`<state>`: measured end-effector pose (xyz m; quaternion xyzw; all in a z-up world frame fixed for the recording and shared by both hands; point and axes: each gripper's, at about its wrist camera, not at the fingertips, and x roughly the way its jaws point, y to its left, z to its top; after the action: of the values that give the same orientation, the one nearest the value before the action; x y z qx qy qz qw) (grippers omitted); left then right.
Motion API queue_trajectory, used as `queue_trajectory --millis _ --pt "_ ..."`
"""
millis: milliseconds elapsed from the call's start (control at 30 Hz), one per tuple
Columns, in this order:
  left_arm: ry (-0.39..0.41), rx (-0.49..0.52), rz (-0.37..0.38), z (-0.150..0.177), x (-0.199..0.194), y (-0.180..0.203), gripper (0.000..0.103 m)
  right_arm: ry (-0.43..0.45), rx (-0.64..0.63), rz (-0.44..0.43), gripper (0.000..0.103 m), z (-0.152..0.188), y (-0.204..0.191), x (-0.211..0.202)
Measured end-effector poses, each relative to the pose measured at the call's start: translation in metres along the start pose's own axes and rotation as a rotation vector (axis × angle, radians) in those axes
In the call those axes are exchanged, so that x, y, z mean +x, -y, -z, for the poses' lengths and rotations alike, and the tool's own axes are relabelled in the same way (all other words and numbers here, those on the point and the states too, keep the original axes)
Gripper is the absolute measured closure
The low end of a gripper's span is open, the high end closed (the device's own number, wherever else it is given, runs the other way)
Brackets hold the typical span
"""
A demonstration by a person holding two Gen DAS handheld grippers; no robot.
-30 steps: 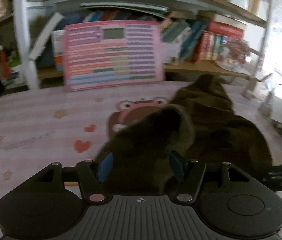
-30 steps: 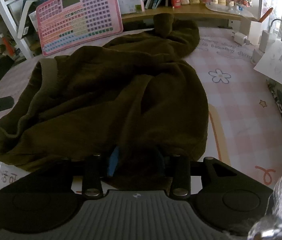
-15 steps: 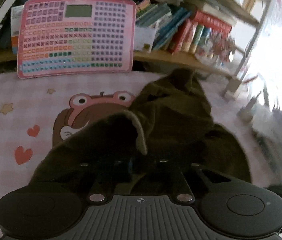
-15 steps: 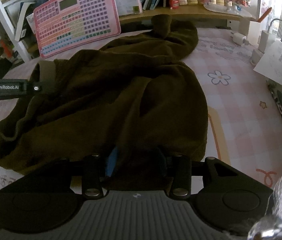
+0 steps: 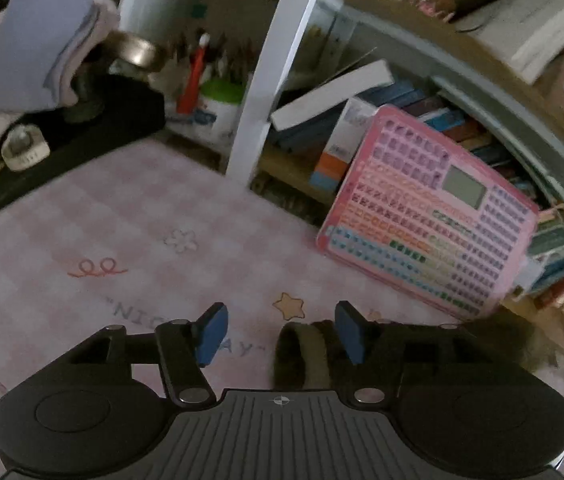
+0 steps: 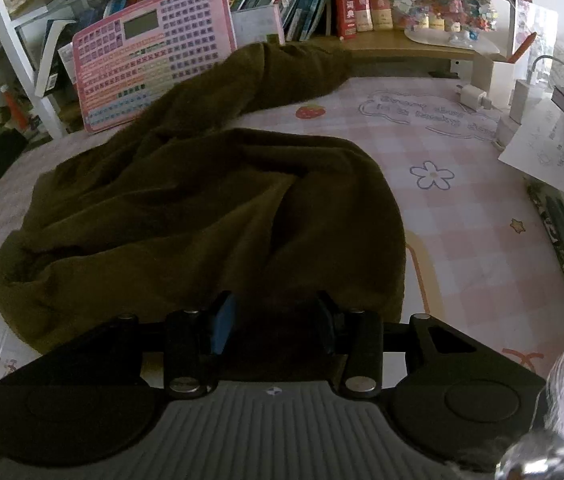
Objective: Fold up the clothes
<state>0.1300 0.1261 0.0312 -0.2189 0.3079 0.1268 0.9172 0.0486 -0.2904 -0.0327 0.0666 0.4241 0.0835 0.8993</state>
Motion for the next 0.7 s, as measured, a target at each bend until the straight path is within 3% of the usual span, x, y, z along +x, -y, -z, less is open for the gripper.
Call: queue_trajectory --millis 400,700 --pt "-0.139 -0.075 -0.004 0.066 -0.028 -0.029 0.040 -0.024 -0.053 -0.016 0.062 -0.003 -0.015 0.007" --pt "-0.181 -0.045 -0.032 0.082 -0.031 -0.025 0.040 -0.039 -0.061 -0.025 0.062 -0.004 -0.020 0.011"
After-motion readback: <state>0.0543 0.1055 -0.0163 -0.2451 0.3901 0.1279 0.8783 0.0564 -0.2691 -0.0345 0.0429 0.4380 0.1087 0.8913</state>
